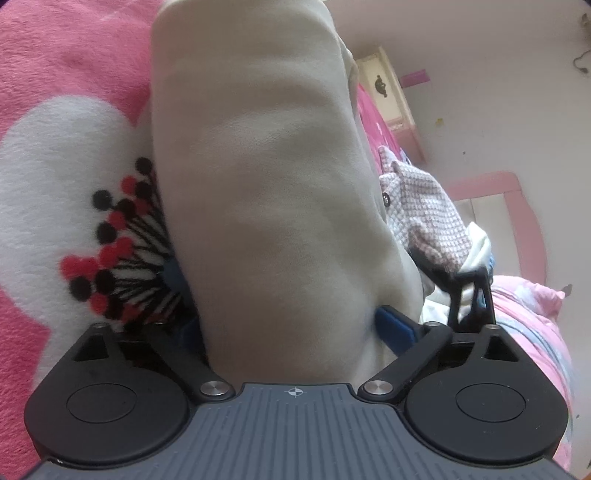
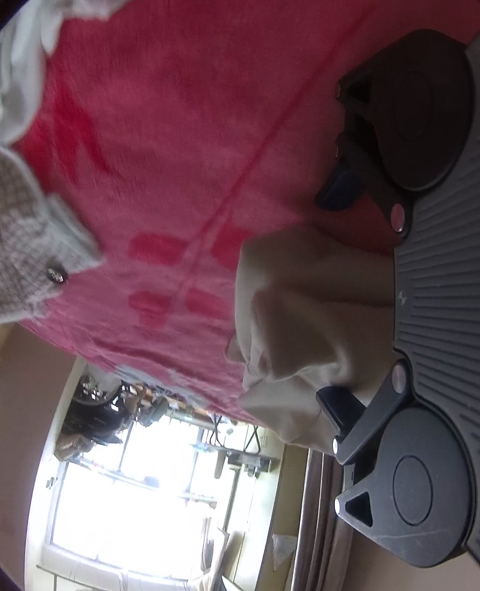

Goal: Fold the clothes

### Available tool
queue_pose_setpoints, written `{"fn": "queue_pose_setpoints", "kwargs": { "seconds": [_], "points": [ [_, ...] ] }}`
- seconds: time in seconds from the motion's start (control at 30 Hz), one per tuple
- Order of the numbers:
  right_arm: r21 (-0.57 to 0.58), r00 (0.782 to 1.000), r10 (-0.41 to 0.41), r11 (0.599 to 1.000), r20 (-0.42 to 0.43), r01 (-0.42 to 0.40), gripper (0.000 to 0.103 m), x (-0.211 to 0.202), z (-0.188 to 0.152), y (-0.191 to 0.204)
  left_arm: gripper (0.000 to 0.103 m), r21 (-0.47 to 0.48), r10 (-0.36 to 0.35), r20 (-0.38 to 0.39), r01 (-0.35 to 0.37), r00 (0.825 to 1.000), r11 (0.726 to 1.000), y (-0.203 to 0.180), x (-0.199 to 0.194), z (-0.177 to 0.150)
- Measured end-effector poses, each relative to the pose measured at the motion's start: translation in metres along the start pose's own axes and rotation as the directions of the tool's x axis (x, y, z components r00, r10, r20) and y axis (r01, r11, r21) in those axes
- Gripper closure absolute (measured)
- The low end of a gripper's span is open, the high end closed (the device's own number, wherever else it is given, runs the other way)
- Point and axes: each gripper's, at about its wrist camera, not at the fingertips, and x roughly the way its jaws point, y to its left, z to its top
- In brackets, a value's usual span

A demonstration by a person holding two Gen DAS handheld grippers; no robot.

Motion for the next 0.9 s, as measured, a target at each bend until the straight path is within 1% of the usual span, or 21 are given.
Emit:
{"fn": "queue_pose_setpoints", "kwargs": {
  "seconds": [0.07, 0.13, 0.2, 0.23, 0.27, 0.3, 0.33, 0.4, 0.43, 0.47, 0.57, 0.63, 0.73, 0.77, 0.8, 0.83, 0.9],
  "points": [
    [-0.016, 1.0, -0.007, 1.0, -0.009, 0.007, 0.0, 0.013, 0.003, 0.006, 0.006, 0.013, 0.008, 0.01, -0.008, 1.0, 1.0, -0.003, 0.003, -0.001],
    [-0.054, 1.0, -0.027, 0.998, -0.007, 0.027, 0.0, 0.025, 0.004, 0.016, 0.009, 0.02, 0.009, 0.035, -0.01, 0.999, 1.0, -0.003, 0.002, -0.004],
    [-0.094, 0.999, -0.036, 0.995, 0.006, 0.036, 0.002, 0.029, 0.001, 0.022, 0.022, 0.016, 0.009, 0.054, -0.009, 0.999, 1.0, 0.0, -0.002, -0.007],
    [-0.099, 0.999, -0.035, 0.994, 0.002, 0.035, 0.018, 0.027, -0.001, 0.024, 0.024, 0.009, 0.007, 0.061, -0.007, 0.998, 1.0, 0.002, -0.005, -0.009],
    [-0.099, 0.999, -0.032, 0.995, -0.003, 0.032, 0.027, 0.025, -0.003, 0.025, 0.03, -0.004, -0.001, 0.055, 0.001, 0.998, 1.0, 0.004, -0.006, -0.008],
    [-0.1, 1.0, -0.029, 0.995, -0.009, 0.028, 0.039, 0.023, -0.005, 0.027, 0.035, -0.018, -0.004, 0.047, 0.005, 0.999, 1.0, 0.006, -0.008, -0.007],
    [-0.079, 1.0, -0.019, 0.997, -0.019, 0.017, 0.049, 0.022, -0.007, 0.024, 0.037, -0.032, -0.007, 0.04, 0.009, 0.999, 0.999, 0.007, -0.01, -0.005],
    [-0.054, 1.0, -0.018, 0.998, -0.019, 0.017, 0.056, 0.018, -0.012, 0.023, 0.042, -0.038, -0.013, 0.02, 0.014, 1.0, 0.999, 0.002, -0.011, 0.0],
    [-0.04, 1.0, -0.018, 0.999, -0.014, 0.017, 0.059, 0.015, -0.015, 0.024, 0.043, -0.042, -0.019, 0.008, 0.019, 1.0, 0.999, 0.002, -0.015, 0.002],
    [-0.025, 1.0, -0.017, 1.0, -0.008, 0.017, 0.059, 0.013, -0.018, 0.026, 0.043, -0.046, -0.028, -0.006, 0.027, 1.0, 0.999, 0.001, -0.02, 0.004],
    [0.006, 0.999, -0.006, 1.0, -0.034, 0.006, 0.061, -0.014, -0.066, 0.026, 0.044, -0.024, -0.04, -0.056, 0.039, 0.998, 0.999, 0.002, -0.047, 0.009],
    [0.026, 0.999, 0.003, 1.0, -0.053, -0.001, 0.062, -0.034, -0.099, 0.026, 0.044, 0.012, -0.026, -0.117, 0.027, 0.993, 1.0, 0.005, -0.077, 0.005],
    [0.057, 0.997, 0.016, 0.998, -0.081, -0.012, 0.062, -0.063, -0.149, 0.026, 0.044, 0.07, 0.019, -0.205, -0.005, 0.979, 0.998, 0.015, -0.138, -0.014],
    [0.067, 0.996, 0.021, 0.998, -0.091, -0.015, 0.062, -0.073, -0.166, 0.026, 0.043, 0.097, 0.045, -0.222, -0.023, 0.974, 0.995, 0.021, -0.16, -0.027],
    [0.075, 0.993, 0.027, 0.997, -0.114, -0.019, 0.062, -0.081, -0.19, 0.02, 0.042, 0.124, 0.071, -0.237, -0.042, 0.969, 0.991, 0.028, -0.181, -0.04],
    [0.084, 0.99, 0.034, 0.996, -0.14, -0.023, 0.062, -0.088, -0.216, 0.013, 0.041, 0.133, 0.103, -0.253, -0.071, 0.962, 0.989, 0.039, -0.192, -0.055],
    [0.1, 0.98, 0.049, 0.994, -0.192, -0.03, 0.06, -0.103, -0.269, 0.0, 0.035, 0.15, 0.166, -0.284, -0.128, 0.944, 0.98, 0.06, -0.214, -0.087]
  ]
}}
